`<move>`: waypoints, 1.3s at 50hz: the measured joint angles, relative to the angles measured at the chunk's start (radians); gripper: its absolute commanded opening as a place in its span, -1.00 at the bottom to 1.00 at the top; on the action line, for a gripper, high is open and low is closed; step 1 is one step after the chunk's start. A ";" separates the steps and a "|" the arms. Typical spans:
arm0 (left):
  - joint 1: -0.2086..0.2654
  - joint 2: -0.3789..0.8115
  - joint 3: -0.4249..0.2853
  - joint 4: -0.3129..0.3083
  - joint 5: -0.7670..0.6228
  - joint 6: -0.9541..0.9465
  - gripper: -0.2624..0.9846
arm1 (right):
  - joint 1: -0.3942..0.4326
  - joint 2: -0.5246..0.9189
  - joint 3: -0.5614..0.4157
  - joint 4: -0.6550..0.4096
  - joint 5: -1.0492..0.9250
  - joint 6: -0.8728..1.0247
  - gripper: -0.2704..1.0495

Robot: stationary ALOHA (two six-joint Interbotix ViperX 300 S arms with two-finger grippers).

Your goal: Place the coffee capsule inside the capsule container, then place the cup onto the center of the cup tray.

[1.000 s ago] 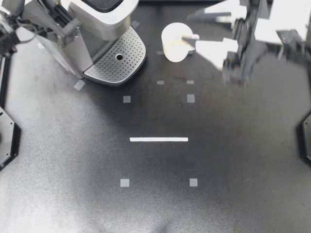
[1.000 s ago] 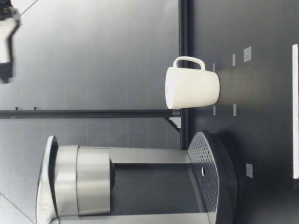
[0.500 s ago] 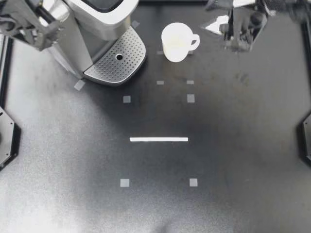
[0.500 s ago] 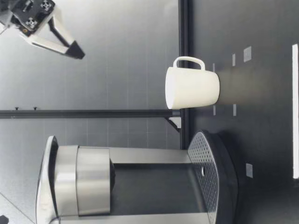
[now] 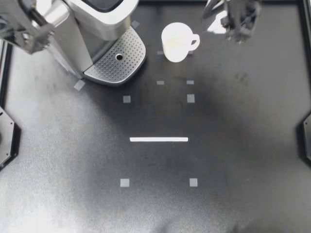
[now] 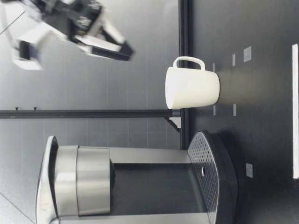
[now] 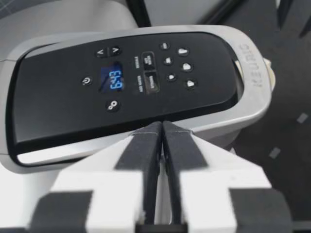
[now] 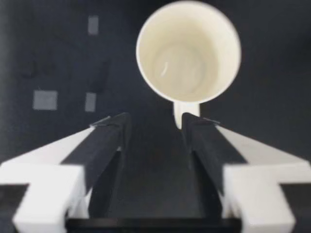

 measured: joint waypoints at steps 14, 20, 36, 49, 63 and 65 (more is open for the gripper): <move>-0.002 -0.011 0.017 0.000 -0.005 -0.002 -0.36 | -0.002 0.052 0.000 0.002 -0.095 -0.009 0.48; -0.002 -0.011 0.017 0.000 -0.012 -0.002 -0.36 | -0.002 0.058 0.014 0.000 -0.127 -0.014 0.48; -0.002 -0.009 0.017 0.000 -0.032 -0.002 -0.36 | -0.005 0.094 0.043 -0.006 -0.152 -0.014 0.48; -0.002 -0.011 0.021 0.000 -0.032 -0.003 -0.36 | -0.003 0.127 0.043 -0.006 -0.163 -0.014 0.48; -0.002 -0.011 0.028 0.000 -0.037 -0.003 -0.36 | -0.005 0.163 0.043 -0.005 -0.178 -0.014 0.48; -0.002 -0.011 0.031 0.002 -0.038 -0.003 -0.36 | -0.005 0.167 0.043 -0.005 -0.183 -0.014 0.48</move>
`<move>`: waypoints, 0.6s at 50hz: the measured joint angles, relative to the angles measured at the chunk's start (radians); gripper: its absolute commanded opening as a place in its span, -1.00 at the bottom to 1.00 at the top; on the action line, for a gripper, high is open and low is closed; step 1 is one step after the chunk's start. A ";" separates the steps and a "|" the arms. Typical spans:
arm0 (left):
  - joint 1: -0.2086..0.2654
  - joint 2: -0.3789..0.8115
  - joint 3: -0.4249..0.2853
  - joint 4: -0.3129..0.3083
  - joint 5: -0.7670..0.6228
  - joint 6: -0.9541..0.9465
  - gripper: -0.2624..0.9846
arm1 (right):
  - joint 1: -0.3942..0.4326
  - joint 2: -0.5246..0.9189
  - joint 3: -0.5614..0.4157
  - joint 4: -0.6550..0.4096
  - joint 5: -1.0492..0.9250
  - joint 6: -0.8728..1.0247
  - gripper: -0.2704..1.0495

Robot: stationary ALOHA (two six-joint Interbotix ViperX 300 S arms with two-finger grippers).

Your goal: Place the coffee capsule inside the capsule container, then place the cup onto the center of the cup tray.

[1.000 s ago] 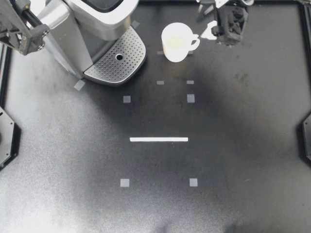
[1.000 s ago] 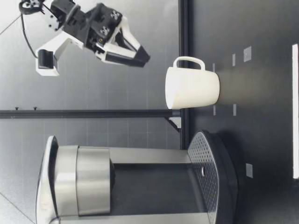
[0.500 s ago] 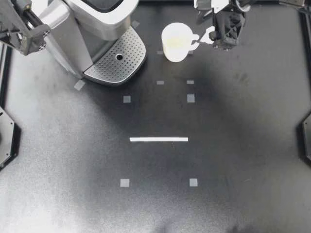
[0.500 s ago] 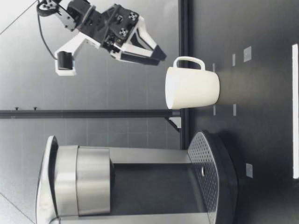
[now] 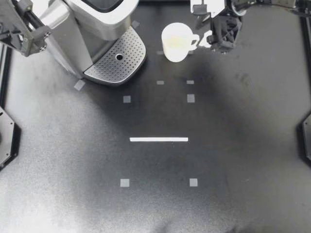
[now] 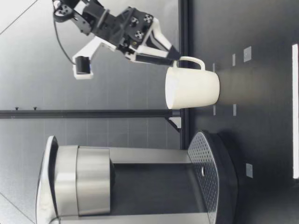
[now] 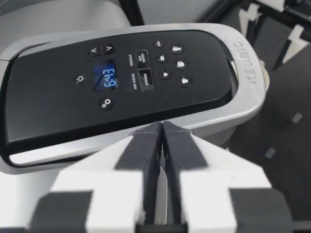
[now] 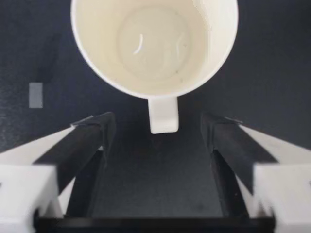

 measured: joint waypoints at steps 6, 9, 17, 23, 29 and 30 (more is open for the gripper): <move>0.000 0.000 0.008 0.000 -0.006 0.000 -0.36 | 0.002 0.011 0.000 0.000 -0.009 -0.002 0.48; 0.000 0.000 0.009 0.000 -0.009 0.000 -0.36 | 0.002 0.017 0.000 0.000 -0.011 -0.002 0.47; 0.000 0.000 0.011 0.000 -0.012 0.000 -0.36 | 0.005 0.032 0.000 0.002 -0.014 -0.002 0.44; 0.000 0.000 0.012 0.002 -0.014 0.000 -0.36 | 0.018 0.043 0.000 0.002 -0.017 -0.002 0.42; 0.000 0.002 0.012 0.002 -0.012 0.000 -0.36 | 0.023 0.044 -0.002 0.003 -0.031 0.000 0.41; 0.000 0.000 0.014 0.003 -0.012 0.000 -0.36 | 0.023 0.044 0.000 0.003 -0.034 -0.002 0.40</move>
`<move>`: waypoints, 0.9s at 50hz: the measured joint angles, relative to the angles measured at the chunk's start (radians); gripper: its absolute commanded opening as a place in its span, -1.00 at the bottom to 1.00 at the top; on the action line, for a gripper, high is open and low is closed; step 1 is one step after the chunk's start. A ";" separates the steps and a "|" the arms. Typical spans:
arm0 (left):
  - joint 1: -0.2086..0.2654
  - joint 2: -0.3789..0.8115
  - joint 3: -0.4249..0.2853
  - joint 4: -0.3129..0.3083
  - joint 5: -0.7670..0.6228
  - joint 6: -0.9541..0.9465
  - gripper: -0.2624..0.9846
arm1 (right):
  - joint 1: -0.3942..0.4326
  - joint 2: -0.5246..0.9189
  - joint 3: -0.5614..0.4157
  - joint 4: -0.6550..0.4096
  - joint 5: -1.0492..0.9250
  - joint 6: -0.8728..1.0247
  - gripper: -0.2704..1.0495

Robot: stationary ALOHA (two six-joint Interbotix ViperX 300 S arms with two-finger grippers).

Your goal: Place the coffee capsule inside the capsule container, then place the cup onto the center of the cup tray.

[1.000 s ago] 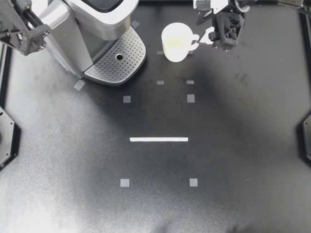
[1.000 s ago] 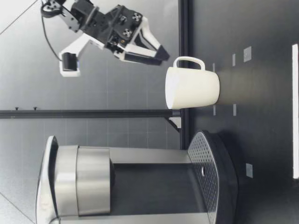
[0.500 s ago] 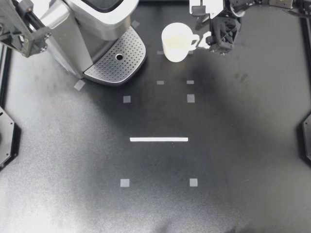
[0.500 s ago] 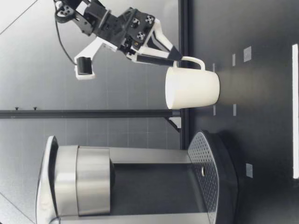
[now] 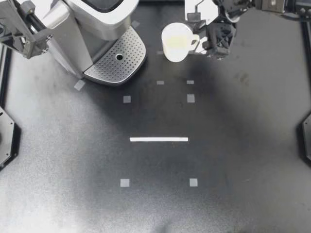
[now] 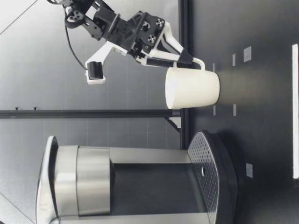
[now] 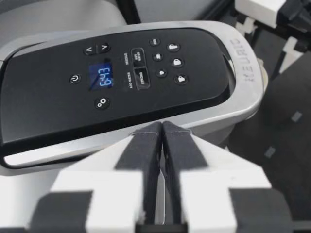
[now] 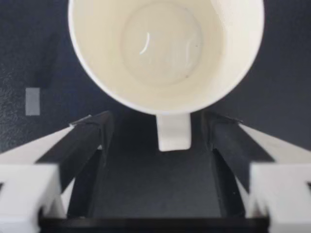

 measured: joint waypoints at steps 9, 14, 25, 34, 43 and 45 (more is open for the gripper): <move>0.000 0.000 0.002 0.000 0.000 -0.006 -0.36 | 0.000 0.002 -0.002 0.002 -0.006 0.002 0.19; 0.000 0.000 0.003 0.000 -0.002 -0.009 -0.36 | 0.000 0.009 0.000 0.003 -0.006 0.002 0.04; 0.000 0.000 0.006 0.002 -0.002 -0.011 -0.36 | 0.000 0.015 -0.011 0.012 -0.005 0.002 -0.24; 0.000 0.000 0.008 0.002 -0.002 -0.011 -0.36 | 0.000 0.020 -0.012 0.017 0.000 0.003 -0.40; 0.000 -0.002 0.008 0.002 -0.003 -0.011 -0.36 | 0.000 0.025 -0.015 0.018 0.006 0.000 -0.45; 0.000 -0.002 0.008 0.002 -0.002 -0.011 -0.36 | 0.000 0.025 -0.015 0.018 0.006 0.000 -0.45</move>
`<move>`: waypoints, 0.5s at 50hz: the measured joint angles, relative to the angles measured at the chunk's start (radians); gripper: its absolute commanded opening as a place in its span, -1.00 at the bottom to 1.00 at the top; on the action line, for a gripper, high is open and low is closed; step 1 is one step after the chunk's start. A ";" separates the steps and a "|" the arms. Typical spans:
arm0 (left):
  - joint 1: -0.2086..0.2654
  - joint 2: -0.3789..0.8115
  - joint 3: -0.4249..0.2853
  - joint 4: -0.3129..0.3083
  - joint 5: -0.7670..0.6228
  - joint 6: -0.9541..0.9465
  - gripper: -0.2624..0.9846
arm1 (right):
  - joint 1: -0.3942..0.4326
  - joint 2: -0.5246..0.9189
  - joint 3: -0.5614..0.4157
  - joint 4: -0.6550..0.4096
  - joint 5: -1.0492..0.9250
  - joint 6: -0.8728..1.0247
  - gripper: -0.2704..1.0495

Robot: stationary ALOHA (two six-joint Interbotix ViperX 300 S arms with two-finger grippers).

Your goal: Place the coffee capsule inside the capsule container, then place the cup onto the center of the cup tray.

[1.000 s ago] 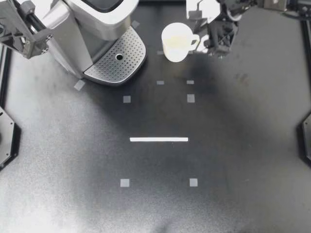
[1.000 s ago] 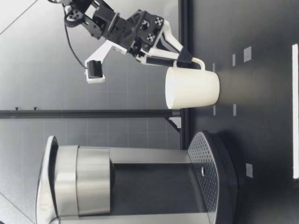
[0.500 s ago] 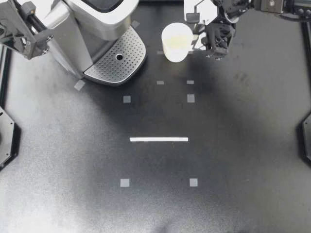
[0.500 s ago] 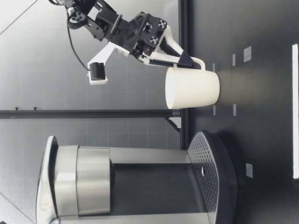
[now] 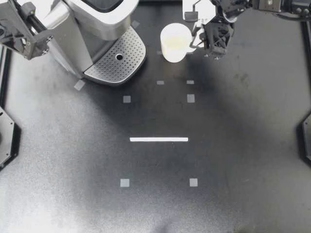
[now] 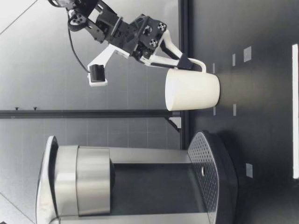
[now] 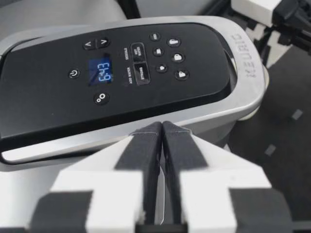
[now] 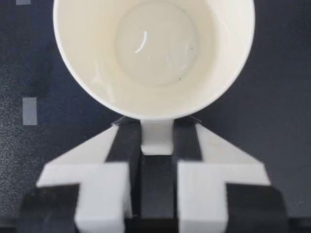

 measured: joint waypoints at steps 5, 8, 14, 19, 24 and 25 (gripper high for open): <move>0.000 -0.002 0.000 0.000 0.000 0.000 -0.36 | 0.000 0.000 -0.002 0.005 0.000 0.002 -0.45; 0.000 -0.003 0.000 0.000 -0.002 0.000 -0.36 | 0.000 0.000 -0.002 0.018 0.003 0.003 -0.45; 0.000 -0.005 0.002 0.000 -0.014 0.000 -0.36 | 0.006 -0.014 0.000 0.067 0.018 0.003 -0.45; 0.000 -0.009 0.002 0.000 -0.031 0.000 -0.36 | 0.023 -0.037 -0.002 0.100 0.018 0.003 -0.45; 0.000 -0.017 0.008 0.000 -0.043 0.000 -0.36 | 0.051 -0.057 -0.003 0.121 0.018 0.006 -0.45; 0.000 -0.020 0.009 0.000 -0.044 0.000 -0.36 | 0.055 -0.058 -0.003 0.126 0.018 0.008 -0.45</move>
